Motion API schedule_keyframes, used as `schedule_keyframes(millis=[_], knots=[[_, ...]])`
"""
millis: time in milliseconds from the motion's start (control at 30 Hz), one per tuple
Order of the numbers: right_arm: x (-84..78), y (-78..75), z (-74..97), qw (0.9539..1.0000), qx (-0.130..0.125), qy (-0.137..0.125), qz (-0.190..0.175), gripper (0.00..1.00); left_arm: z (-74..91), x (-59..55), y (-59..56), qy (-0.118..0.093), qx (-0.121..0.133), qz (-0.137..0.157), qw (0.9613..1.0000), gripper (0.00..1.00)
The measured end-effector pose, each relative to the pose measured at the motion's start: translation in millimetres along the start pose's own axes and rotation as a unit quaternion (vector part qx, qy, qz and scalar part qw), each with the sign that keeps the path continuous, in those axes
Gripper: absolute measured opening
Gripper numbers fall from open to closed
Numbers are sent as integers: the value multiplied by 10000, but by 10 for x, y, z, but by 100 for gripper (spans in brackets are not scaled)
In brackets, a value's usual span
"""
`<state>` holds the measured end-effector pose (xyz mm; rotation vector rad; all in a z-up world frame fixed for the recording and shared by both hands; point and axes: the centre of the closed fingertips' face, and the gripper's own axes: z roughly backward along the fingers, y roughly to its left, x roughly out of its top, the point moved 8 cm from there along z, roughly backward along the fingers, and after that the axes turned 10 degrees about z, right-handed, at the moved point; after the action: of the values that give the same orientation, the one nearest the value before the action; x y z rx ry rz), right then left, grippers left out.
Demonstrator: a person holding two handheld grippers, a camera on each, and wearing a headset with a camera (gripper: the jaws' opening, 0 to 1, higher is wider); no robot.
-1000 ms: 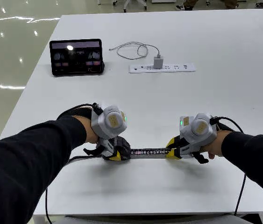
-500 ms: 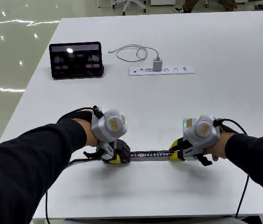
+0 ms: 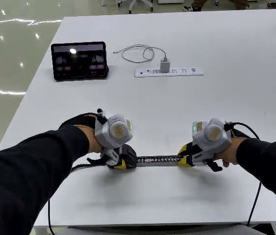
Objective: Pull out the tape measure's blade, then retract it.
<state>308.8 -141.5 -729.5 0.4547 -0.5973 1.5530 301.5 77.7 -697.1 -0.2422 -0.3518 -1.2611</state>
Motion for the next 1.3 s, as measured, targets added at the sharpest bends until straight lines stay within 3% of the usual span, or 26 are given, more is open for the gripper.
schedule_keyframes(millis=[233,633,1300], knots=[[-2,0,4,10000,-2,10,-14,10,22,0,3,44,-21,-121,9999,34],[-12,-8,14,10000,-42,18,11,10,18,4,45,50,-158,34,9999,33],[-57,6,55,10000,-46,49,17,10,14,9,18,124,-90,-5,9999,33]])
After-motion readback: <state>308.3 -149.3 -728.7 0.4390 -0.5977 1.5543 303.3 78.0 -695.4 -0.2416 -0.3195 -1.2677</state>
